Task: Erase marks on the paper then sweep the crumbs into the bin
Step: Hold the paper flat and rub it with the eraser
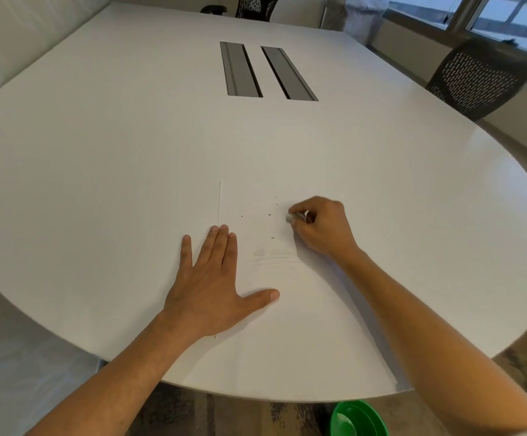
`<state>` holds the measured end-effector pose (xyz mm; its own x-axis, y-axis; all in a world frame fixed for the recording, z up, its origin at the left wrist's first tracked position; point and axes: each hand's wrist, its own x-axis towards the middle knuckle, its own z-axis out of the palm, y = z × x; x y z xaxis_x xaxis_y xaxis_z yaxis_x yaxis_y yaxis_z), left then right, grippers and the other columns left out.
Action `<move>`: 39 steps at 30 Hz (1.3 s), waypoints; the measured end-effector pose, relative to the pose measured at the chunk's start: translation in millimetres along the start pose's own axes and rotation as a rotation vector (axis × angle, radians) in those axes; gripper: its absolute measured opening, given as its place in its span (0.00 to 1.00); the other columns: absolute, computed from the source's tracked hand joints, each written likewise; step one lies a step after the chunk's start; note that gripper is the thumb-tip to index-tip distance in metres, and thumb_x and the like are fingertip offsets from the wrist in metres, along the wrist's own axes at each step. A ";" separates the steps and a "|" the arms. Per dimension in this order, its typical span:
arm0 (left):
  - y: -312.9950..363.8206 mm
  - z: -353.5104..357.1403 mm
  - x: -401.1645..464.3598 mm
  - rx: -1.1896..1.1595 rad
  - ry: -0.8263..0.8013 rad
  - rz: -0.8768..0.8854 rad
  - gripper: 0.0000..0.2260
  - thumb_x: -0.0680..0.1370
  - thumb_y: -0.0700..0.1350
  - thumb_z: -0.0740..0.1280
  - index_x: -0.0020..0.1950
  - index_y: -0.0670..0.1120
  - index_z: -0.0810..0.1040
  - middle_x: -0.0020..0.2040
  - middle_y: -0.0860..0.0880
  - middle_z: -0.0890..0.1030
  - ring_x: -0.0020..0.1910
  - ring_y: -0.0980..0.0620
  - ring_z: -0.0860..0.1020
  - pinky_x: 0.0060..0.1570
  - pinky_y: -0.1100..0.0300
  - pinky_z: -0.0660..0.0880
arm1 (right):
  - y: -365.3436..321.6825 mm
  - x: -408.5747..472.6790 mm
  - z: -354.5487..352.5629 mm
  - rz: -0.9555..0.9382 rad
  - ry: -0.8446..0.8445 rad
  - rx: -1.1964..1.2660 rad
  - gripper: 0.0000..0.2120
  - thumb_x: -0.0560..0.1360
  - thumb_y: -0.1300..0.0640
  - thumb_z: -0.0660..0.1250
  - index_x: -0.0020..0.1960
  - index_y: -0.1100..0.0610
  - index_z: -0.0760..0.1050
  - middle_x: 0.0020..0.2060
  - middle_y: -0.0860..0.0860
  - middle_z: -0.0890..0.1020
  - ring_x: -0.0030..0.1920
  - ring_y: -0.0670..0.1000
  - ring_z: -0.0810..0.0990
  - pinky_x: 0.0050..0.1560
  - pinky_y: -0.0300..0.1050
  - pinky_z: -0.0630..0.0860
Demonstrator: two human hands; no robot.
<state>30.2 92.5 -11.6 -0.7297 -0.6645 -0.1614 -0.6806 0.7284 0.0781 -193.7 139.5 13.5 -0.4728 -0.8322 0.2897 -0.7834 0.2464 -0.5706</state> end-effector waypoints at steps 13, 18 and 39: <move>-0.4 3.0 -0.2 -0.012 0.022 0.003 0.54 0.64 0.81 0.35 0.77 0.43 0.32 0.78 0.46 0.33 0.76 0.50 0.30 0.73 0.38 0.35 | -14.8 -32.6 1.9 -0.038 -0.117 0.047 0.06 0.70 0.61 0.71 0.46 0.54 0.83 0.38 0.43 0.81 0.33 0.37 0.76 0.36 0.24 0.68; -0.2 0.4 0.0 0.003 0.005 -0.005 0.55 0.63 0.81 0.34 0.77 0.44 0.32 0.78 0.46 0.32 0.76 0.49 0.30 0.73 0.38 0.37 | -3.7 16.1 3.8 0.084 -0.009 0.037 0.05 0.72 0.60 0.71 0.46 0.57 0.84 0.41 0.49 0.84 0.33 0.40 0.75 0.41 0.31 0.71; -0.1 1.3 -0.5 -0.014 0.009 -0.001 0.55 0.63 0.81 0.34 0.77 0.44 0.32 0.78 0.46 0.33 0.76 0.50 0.30 0.73 0.38 0.36 | -4.3 -6.0 -4.8 0.127 -0.006 0.091 0.03 0.71 0.59 0.72 0.44 0.55 0.83 0.35 0.45 0.81 0.32 0.42 0.77 0.41 0.35 0.72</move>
<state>30.7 93.0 -12.8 -0.7294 -0.6668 -0.1529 -0.6823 0.7253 0.0921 -189.4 145.8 18.0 -0.5630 -0.8001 0.2070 -0.6778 0.3037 -0.6696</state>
